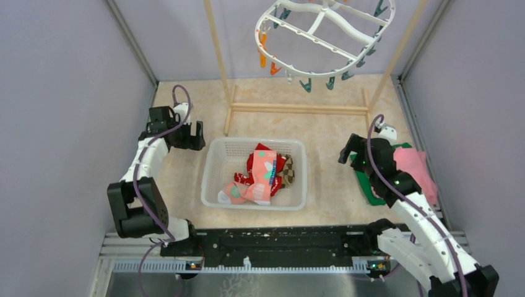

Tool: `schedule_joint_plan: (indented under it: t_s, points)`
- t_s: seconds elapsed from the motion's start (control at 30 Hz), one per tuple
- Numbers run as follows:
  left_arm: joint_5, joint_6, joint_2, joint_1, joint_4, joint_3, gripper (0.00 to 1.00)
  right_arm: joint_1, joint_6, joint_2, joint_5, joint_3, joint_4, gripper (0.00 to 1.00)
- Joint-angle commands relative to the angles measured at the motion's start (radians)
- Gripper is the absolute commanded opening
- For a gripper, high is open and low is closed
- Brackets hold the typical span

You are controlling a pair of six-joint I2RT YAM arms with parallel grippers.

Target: Remove the socks clipped to the hanger

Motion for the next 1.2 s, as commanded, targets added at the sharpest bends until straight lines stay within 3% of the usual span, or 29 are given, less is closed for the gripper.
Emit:
schedule_joint_plan:
  t_s: [0.0,0.13,0.27,0.37,0.57,0.73,0.93,1.03,1.1,1.13,1.17]
  points:
    - [0.001,-0.007,0.072,0.004,0.153,-0.033,0.99,-0.036,0.051,0.128,0.167,0.009,0.086,0.99]
    - [0.033,-0.056,0.130,0.006,0.289,-0.095,0.99,-0.040,-0.004,0.150,0.364,-0.095,0.327,0.99]
    - [0.043,-0.123,0.142,0.006,0.557,-0.189,0.99,-0.041,-0.226,0.136,0.572,-0.258,0.719,0.99]
    - [0.051,-0.171,0.141,0.007,0.730,-0.255,0.99,-0.055,-0.408,0.160,0.618,-0.359,1.036,0.99]
    - [0.111,-0.246,0.173,0.008,1.085,-0.401,0.99,-0.142,-0.405,0.349,0.533,-0.380,1.229,0.99]
    - [0.166,-0.248,0.215,0.006,1.257,-0.512,0.99,-0.201,-0.409,0.521,0.453,-0.383,1.391,0.99]
    - [0.191,-0.222,0.144,-0.007,1.546,-0.701,0.99,-0.218,-0.418,0.670,0.392,-0.423,1.593,0.99]
    - [0.133,-0.161,0.130,-0.056,1.789,-0.842,0.99,-0.216,-0.475,0.670,0.256,-0.478,1.699,0.99]
    - [0.085,-0.121,0.221,-0.121,2.058,-0.917,0.99,-0.217,-0.515,0.699,0.183,-0.521,1.818,0.99]
    - [0.069,-0.119,0.219,-0.130,2.007,-0.904,0.99,-0.217,-0.514,0.728,0.163,-0.542,1.847,0.99]
    - [0.041,-0.124,0.183,-0.132,1.857,-0.862,0.99,-0.215,-0.548,0.773,0.158,-0.558,1.951,0.99]
